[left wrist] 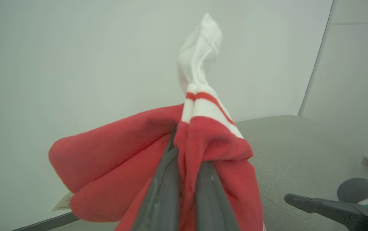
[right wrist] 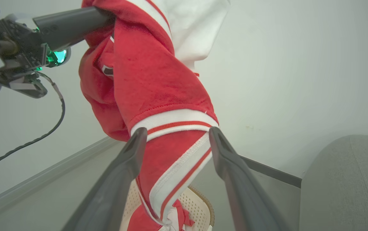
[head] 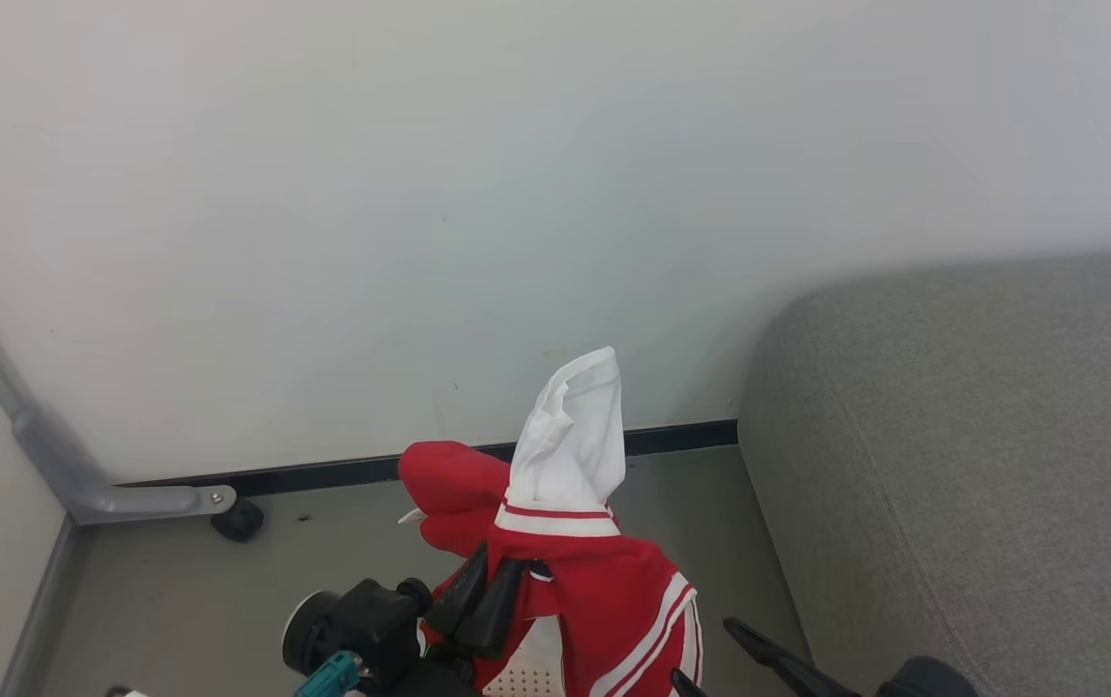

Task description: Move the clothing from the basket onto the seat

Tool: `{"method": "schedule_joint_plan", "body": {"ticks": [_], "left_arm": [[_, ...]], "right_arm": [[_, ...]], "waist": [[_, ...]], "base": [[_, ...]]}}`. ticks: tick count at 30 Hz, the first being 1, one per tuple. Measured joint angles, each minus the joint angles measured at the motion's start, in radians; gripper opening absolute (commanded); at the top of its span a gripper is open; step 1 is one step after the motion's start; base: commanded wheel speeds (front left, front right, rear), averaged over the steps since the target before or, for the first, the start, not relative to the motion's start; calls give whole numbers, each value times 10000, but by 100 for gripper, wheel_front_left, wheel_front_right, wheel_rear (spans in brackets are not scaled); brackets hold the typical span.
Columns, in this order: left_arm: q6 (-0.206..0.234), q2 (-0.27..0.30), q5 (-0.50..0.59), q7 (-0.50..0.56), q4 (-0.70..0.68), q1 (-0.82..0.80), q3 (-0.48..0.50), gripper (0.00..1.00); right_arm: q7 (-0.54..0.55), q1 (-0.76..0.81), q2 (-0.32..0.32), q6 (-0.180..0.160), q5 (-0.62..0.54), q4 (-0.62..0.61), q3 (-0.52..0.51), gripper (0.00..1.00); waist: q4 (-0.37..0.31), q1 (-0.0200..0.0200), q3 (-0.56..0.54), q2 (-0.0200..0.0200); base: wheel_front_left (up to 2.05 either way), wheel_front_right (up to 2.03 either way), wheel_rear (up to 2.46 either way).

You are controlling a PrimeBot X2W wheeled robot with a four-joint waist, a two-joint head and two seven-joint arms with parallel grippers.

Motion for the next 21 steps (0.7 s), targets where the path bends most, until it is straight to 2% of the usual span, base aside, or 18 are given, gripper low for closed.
{"method": "schedule_joint_plan", "body": {"ticks": [8,21], "left_arm": [[0,2,2,0,6,0,-77,0],[-2,10,-96,0,90,-24,-633,0]], "right_arm": [[-2,-529,-123,0,102,-75,357,100],[-2,-1359,-121,0,-84,667,1241,100]], "waist": [[97,0,26,0],[261,0,46,0]], "base": [[0,0,0],[0,0,0]]}}
